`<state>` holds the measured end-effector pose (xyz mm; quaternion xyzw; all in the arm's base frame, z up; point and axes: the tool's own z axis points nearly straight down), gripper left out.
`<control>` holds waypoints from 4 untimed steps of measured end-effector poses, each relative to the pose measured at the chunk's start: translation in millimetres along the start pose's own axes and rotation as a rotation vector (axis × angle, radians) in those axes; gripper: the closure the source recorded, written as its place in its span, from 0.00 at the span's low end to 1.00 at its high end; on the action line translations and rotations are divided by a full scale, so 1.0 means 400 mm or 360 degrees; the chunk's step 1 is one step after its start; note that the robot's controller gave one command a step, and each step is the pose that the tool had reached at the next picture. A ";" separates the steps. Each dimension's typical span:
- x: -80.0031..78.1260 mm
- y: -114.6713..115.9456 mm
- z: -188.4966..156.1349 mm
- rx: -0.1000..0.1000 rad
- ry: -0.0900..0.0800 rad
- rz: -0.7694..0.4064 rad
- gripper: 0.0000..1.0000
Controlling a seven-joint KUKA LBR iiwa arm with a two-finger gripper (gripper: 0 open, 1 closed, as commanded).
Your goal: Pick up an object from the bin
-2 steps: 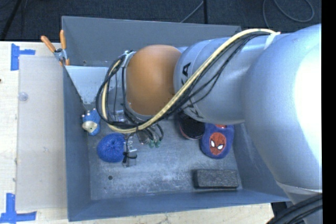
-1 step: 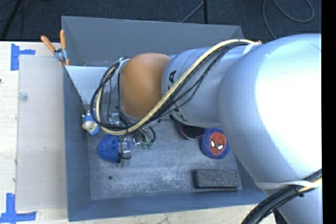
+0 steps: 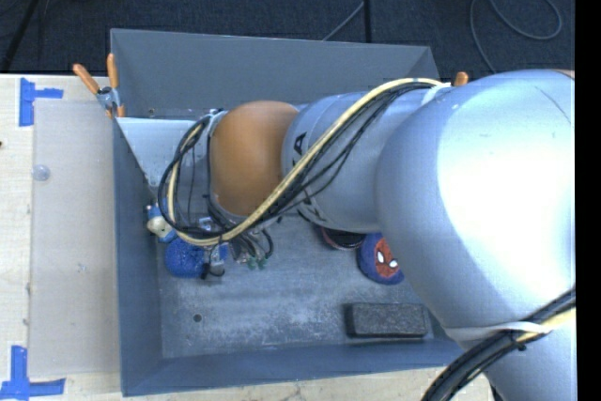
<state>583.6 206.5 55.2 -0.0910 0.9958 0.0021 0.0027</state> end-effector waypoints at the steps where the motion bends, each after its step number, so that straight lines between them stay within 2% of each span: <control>1: 0.001 0.000 -0.005 0.0000 -0.0001 0.0000 1.00; 2: 0.002 0.000 -0.012 0.0000 -0.0002 0.0001 1.00; 3: 0.009 -0.002 -0.036 0.0003 0.0013 0.0001 1.00; 4: 0.008 -0.001 -0.082 0.0003 0.0011 0.0002 1.00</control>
Offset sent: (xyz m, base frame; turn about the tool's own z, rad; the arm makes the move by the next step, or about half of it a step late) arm 0.0001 0.0000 0.0218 0.0000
